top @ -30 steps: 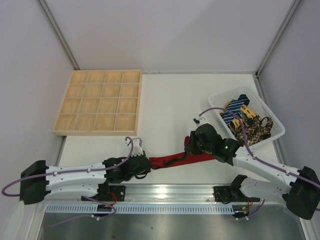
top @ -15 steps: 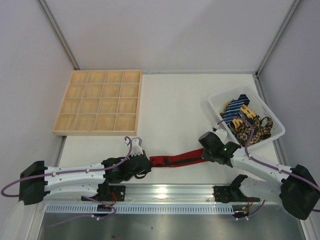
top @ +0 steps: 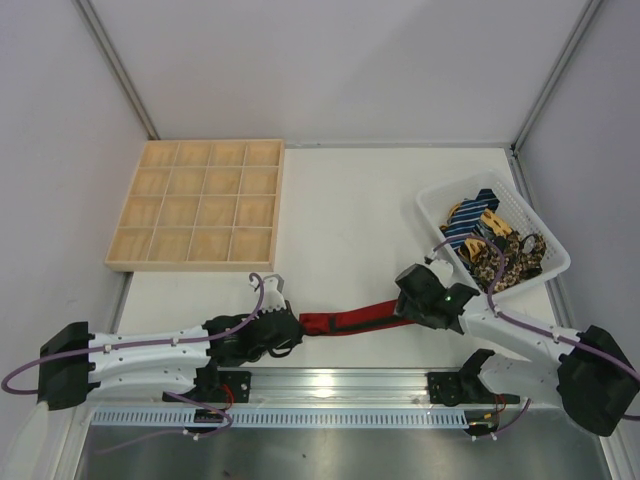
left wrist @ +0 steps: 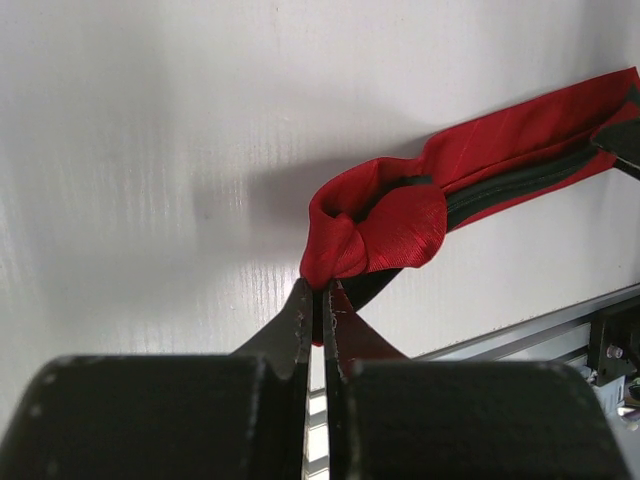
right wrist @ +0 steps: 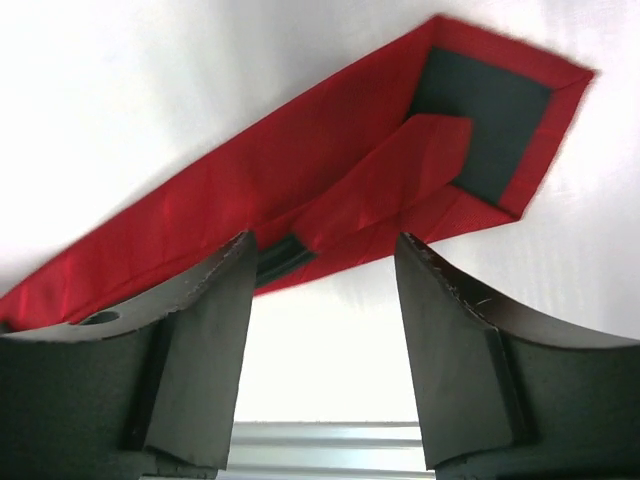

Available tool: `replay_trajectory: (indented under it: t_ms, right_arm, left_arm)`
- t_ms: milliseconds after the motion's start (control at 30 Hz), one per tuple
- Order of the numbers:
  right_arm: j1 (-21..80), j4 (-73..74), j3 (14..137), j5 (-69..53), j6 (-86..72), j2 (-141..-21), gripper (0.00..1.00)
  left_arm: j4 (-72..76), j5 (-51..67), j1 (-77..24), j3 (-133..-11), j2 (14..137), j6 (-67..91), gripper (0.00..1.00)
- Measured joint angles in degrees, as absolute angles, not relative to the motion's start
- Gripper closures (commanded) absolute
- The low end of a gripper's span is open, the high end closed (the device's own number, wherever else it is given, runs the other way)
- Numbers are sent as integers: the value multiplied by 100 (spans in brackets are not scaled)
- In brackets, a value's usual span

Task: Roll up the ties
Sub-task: Roll the tie

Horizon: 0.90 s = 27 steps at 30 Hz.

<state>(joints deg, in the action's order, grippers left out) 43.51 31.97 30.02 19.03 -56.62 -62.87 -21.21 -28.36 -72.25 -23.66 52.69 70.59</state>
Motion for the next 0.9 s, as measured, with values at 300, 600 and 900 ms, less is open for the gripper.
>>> replay_trajectory:
  t_ms: [300, 600, 900]
  right_arm:
    - [5028, 2263, 3033, 628, -4484, -5594, 43]
    - [5238, -34, 3107, -1553, -3861, -7185, 47]
    - [5391, -1107, 3251, -2062, -3785, -7983, 65]
  left_arm:
    - [-2239, -2840, -7225, -2408, 5354, 7052, 100]
    - [-2416, -2860, -7225, -2738, 5618, 7052, 100]
    - [-2515, -2888, -7225, -2882, 5701, 7026, 100]
